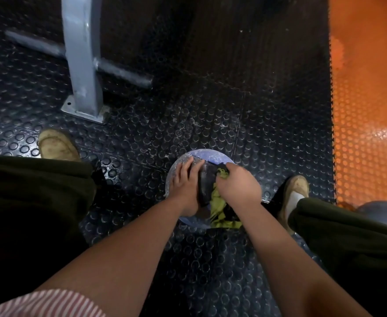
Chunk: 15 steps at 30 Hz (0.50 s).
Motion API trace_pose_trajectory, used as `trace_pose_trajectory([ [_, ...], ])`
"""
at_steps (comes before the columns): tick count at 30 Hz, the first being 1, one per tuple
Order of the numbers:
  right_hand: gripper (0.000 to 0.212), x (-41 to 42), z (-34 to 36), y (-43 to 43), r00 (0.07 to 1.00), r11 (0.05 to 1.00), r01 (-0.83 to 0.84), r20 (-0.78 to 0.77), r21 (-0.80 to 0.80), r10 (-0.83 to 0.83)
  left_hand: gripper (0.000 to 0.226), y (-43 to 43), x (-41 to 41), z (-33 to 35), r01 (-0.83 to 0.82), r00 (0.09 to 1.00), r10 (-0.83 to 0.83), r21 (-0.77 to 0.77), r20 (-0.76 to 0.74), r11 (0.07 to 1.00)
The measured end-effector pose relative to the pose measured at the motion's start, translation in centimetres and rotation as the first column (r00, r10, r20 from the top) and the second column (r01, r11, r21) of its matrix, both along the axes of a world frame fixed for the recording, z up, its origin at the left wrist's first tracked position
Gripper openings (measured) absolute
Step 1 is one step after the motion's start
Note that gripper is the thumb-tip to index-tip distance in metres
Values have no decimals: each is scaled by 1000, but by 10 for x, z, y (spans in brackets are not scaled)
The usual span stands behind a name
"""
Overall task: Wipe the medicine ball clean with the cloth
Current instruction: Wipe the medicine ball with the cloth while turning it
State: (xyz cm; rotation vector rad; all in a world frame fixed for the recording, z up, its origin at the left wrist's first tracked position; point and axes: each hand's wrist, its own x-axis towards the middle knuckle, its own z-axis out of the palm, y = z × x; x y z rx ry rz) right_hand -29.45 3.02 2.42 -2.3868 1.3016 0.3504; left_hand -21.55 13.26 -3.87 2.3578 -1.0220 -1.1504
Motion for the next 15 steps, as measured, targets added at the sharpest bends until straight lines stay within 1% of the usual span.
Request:
trace_pose_trajectory([
  [3, 23, -21, -3, -17, 984, 981, 180, -7, 66, -180, 131, 5, 5, -1, 18, 1000, -18, 1, -25, 1000],
  [4, 24, -27, -5, -21, 977, 974, 213, -12, 82, -213, 134, 6, 5, 0, 26, 999, -26, 3, -28, 1000],
  [6, 22, -28, -6, -22, 975, 970, 222, -18, 95, -221, 133, 5, 3, 1, 39, 999, -39, 18, -4, 999],
  [8, 20, -20, -4, -16, 983, 979, 181, 1, 91, -182, 125, 2, -1, 1, 31, 999, -32, 30, 36, 999],
  [10, 12, -7, -2, -7, 995, 993, 92, 38, 79, -95, 117, -1, -3, -1, 13, 999, -14, 28, 34, 1000],
  [12, 5, 6, 0, 4, 999, 997, -38, 38, 74, 35, 119, 0, -3, -4, 19, 999, -20, 22, 26, 1000],
  [13, 8, 10, 1, 7, 995, 993, -94, 31, 70, 92, 122, 1, -1, -5, 27, 999, -28, 21, 23, 999],
  [15, 13, 10, 2, 5, 995, 994, -98, 22, 58, 97, 124, 3, 1, -5, 28, 1000, -28, -6, 4, 1000],
])
